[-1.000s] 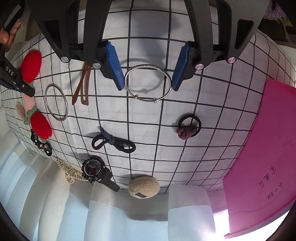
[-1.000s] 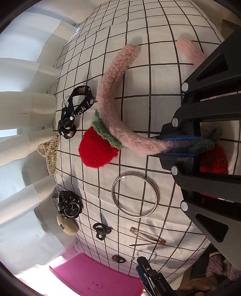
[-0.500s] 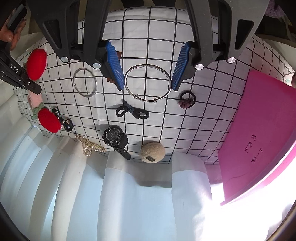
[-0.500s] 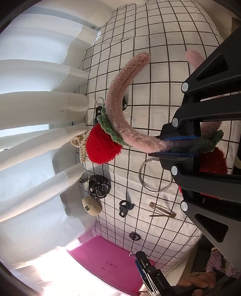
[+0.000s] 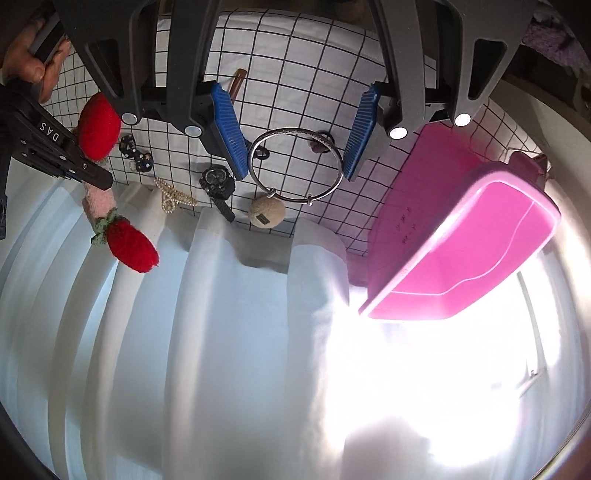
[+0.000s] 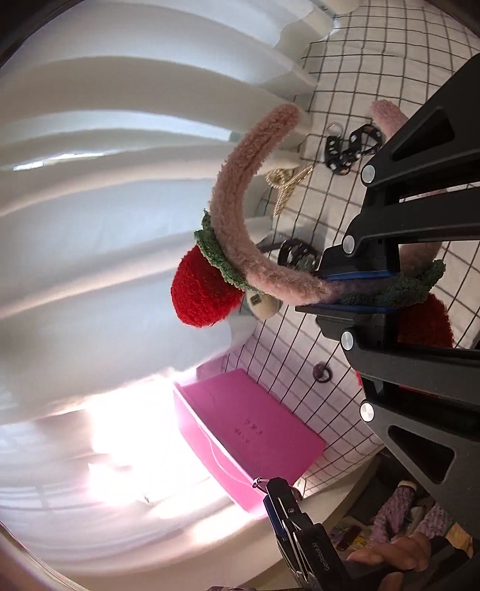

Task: Organize jewelry
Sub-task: 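Carry the headband and bangle in both tools over the pink tub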

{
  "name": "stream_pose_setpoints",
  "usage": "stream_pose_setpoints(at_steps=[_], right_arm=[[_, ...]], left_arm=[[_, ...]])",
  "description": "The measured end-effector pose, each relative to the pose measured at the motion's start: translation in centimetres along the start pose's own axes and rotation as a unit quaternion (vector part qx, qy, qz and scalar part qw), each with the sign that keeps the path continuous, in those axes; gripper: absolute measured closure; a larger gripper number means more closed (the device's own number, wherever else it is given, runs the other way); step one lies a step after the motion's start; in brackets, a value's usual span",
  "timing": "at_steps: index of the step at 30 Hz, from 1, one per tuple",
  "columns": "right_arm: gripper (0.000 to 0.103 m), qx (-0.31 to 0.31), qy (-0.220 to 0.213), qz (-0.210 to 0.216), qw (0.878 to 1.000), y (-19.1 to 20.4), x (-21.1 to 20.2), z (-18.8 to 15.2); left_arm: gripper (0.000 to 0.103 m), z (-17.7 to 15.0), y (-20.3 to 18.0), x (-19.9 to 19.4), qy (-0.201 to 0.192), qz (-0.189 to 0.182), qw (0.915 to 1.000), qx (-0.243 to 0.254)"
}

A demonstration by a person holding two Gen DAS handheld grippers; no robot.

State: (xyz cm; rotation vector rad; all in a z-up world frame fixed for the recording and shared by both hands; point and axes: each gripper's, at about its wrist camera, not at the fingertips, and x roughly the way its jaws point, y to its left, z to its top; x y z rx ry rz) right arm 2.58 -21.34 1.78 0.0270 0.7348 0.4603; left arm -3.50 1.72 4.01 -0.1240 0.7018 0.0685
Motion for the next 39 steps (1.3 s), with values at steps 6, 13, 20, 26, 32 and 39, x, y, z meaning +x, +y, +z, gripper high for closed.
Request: stream_pose_setpoints(at_steps=[6,13,20,26,32,39], right_arm=[[0.093,-0.044,-0.023,0.082,0.995,6.2,2.7,4.8],[0.093,-0.071,-0.036,0.139,0.987,14.3,7.8,10.2],[0.093,-0.106,-0.013,0.164,0.981,23.2,14.1,14.6],[0.093,-0.123,0.033,0.17,0.977,28.8,20.9,17.2],[0.093,-0.131,0.093,0.163,0.973,31.5,25.6,18.6],[0.092,-0.132,0.187,0.154,0.961,32.5,30.6,18.5]], left_arm=[[0.051,2.4,4.7,-2.4,-0.032,0.052,0.9979,-0.023],[0.051,5.8,12.7,-1.9,-0.056,0.086,0.9937,-0.046],[0.051,8.9,21.2,1.8,-0.036,0.102,0.9929,-0.05],[0.051,10.7,25.6,5.9,0.013,0.094,0.9946,-0.042],[0.051,10.8,28.1,10.0,0.079,0.078,0.992,-0.06],[0.051,9.9,30.1,12.7,0.136,0.077,0.985,-0.074]])
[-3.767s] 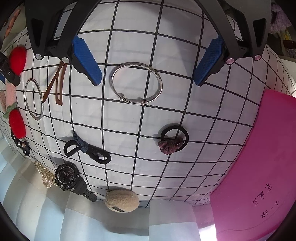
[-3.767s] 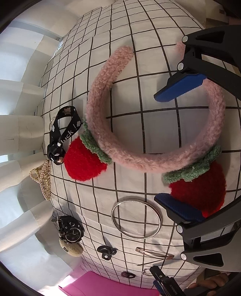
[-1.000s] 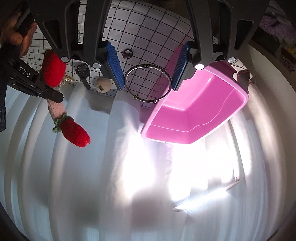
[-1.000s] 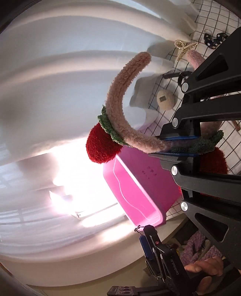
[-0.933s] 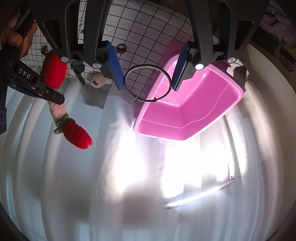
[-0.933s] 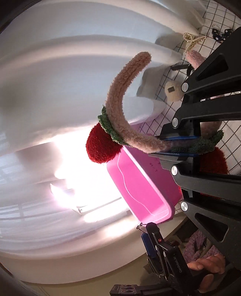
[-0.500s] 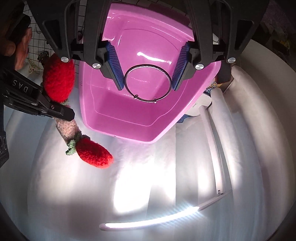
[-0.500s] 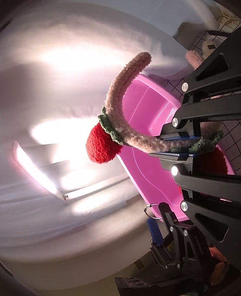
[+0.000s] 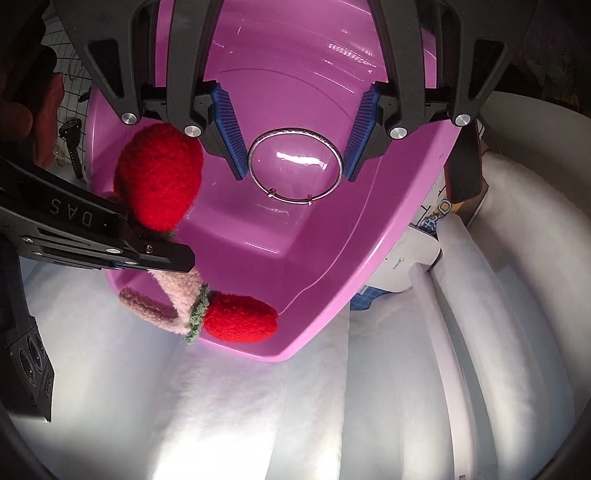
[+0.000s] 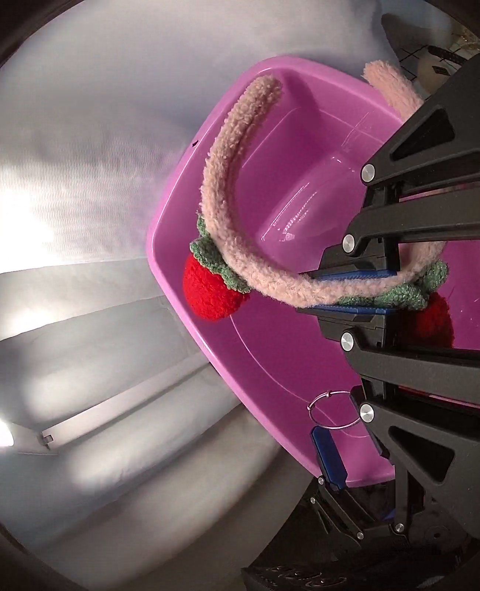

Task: Organize jewelry
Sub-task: 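Carry the headband and bangle in both tools over the pink tub, then open both tools to drop the headband and bangle into the tub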

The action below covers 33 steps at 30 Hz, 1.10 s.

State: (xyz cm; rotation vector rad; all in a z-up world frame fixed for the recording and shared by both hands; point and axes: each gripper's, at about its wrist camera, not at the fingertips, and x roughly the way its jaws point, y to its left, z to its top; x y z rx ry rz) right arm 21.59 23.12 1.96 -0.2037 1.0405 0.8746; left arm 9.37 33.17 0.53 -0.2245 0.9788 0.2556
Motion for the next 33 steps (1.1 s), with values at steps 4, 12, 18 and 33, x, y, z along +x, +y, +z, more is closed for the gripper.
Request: stream_pose_setpoints(at_steps=[4,12,18,33], right_arm=[[0.091,-0.001,0.056,-0.008,0.998,0.0,2.1,0.0],[0.088,-0.008,0.113,-0.021,0.993,0.2,4.7,0.4],[0.046,-0.011,0.116,-0.036,0.993,0.6,4.6,0.9],[0.046,0.001,0.092,-0.048,0.995,0.5,3.3,0.2]], left_arm=[[0.051,-0.1,0.7,1.0,0.025,0.009,0.9996,-0.003],[0.049,-0.2,1.1,2.2,0.058,0.023,0.998,-0.002],[0.018,-0.3,1.2,2.0,0.058,0.047,0.9972,0.004],[0.014,-1.1,1.3,0.2,0.045,0.062,0.9971,0.005]])
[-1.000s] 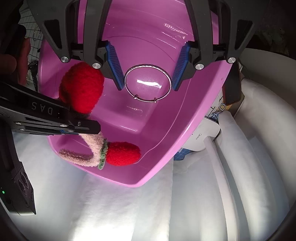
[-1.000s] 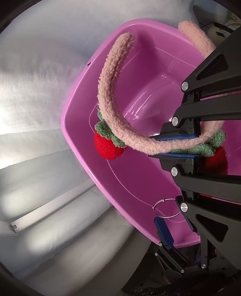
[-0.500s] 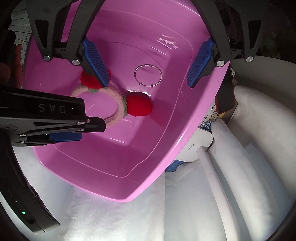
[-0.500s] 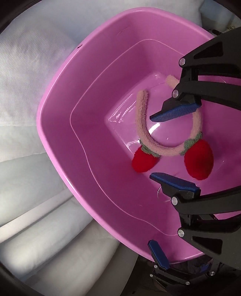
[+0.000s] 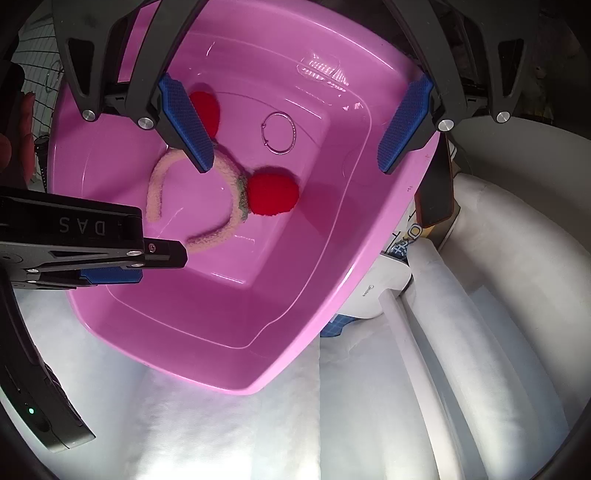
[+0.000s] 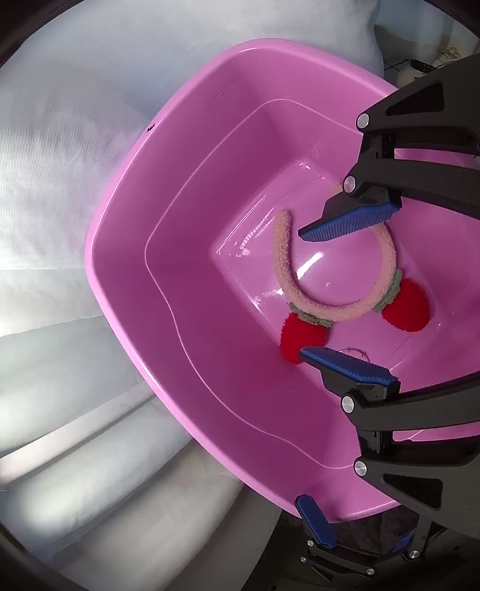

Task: Organize jewelry
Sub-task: 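Open both tools to drop the headband and bangle into the tub, then bring both tools back over the table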

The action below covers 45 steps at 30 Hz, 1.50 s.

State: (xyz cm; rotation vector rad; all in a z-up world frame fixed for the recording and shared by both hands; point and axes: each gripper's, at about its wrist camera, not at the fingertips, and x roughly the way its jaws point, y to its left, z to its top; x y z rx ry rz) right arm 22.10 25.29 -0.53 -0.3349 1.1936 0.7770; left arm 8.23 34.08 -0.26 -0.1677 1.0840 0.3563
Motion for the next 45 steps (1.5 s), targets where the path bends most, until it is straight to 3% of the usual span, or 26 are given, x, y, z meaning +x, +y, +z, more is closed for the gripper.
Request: stream_pose_setpoints(at_steps=[13,23,31,36,45], right_arm=[[0.046,0.015,-0.042,0.01,0.999,-1.1,-4.1,-4.0],[0.045,0.058,-0.09,0.017,0.994,-3.9,-9.1,-11.8],[0.042,0.134,-0.133,0.01,0.982,-8.9,-13.6,-22.9],[0.042,0.194,-0.147,-0.017,0.97,-12.6,-15.5,-31.6],[0.042,0.286,-0.136,-0.088,0.945,-19.3,-17.9,-48.3]], left_arm=[[0.014,-1.4,-0.8,-3.6,-0.034,0.014,0.9993,-0.013],[0.014,-3.5,-4.1,-6.8,-0.061,0.013,0.998,-0.013],[0.012,-6.1,-10.4,-8.9,-0.072,-0.03,0.9968,0.018],[0.01,-8.9,-15.2,-9.0,-0.059,-0.063,0.9954,0.042],[0.008,-15.4,-22.6,-8.5,-0.027,-0.09,0.9936,0.064]])
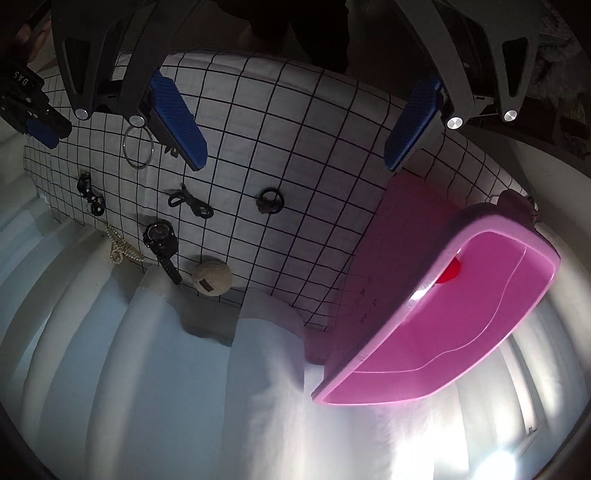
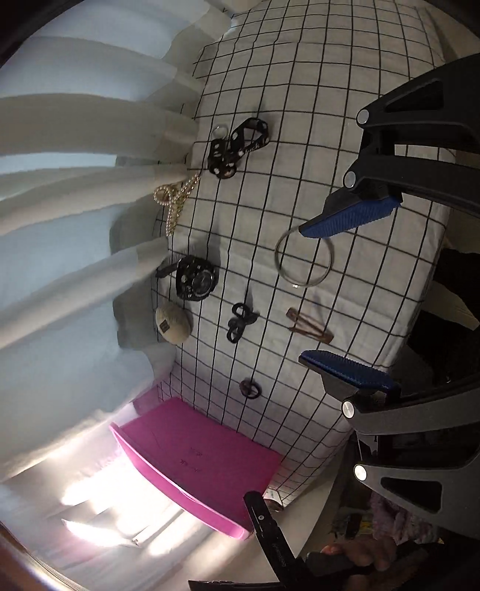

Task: Organize jewelry
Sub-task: 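Bring both tools back over the table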

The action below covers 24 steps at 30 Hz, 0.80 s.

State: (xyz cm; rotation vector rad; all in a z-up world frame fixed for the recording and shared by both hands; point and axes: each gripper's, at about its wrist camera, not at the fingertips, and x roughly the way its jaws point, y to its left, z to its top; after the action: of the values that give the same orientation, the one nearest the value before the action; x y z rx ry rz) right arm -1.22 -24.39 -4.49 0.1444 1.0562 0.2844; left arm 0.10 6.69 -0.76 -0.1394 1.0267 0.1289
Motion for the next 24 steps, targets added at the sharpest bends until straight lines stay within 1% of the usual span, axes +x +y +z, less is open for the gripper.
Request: stream_pose_setpoints(at_steps=[5,9,15,22,24], right_arm=[[0.042,0.029,0.003,-0.021,0.999,-5.0,-0.8,-2.8],[0.042,0.045,0.004,-0.024,0.999,-7.3,-1.0,-3.8],[0.042,0.067,-0.002,-0.035,0.997,-8.7,-0.6,-3.8],[0.042,0.081,-0.016,-0.072,0.994,-9.8,0.2,-2.7],[0.042,0.083,-0.018,-0.082,0.993,-10.3,0.7,-2.4]], left_arm=[[0.008,-3.1,-2.7,1.6,0.031,-0.002,0.9995,-0.003],[0.008,-4.8,-4.5,2.5,0.048,0.002,0.9988,0.009],[0.008,-5.6,-6.1,4.0,0.057,-0.003,0.9977,0.035],[0.008,-5.4,-7.6,6.9,0.063,-0.034,0.9963,0.048],[0.008,-5.5,-8.1,7.7,0.066,-0.034,0.9958,0.054]])
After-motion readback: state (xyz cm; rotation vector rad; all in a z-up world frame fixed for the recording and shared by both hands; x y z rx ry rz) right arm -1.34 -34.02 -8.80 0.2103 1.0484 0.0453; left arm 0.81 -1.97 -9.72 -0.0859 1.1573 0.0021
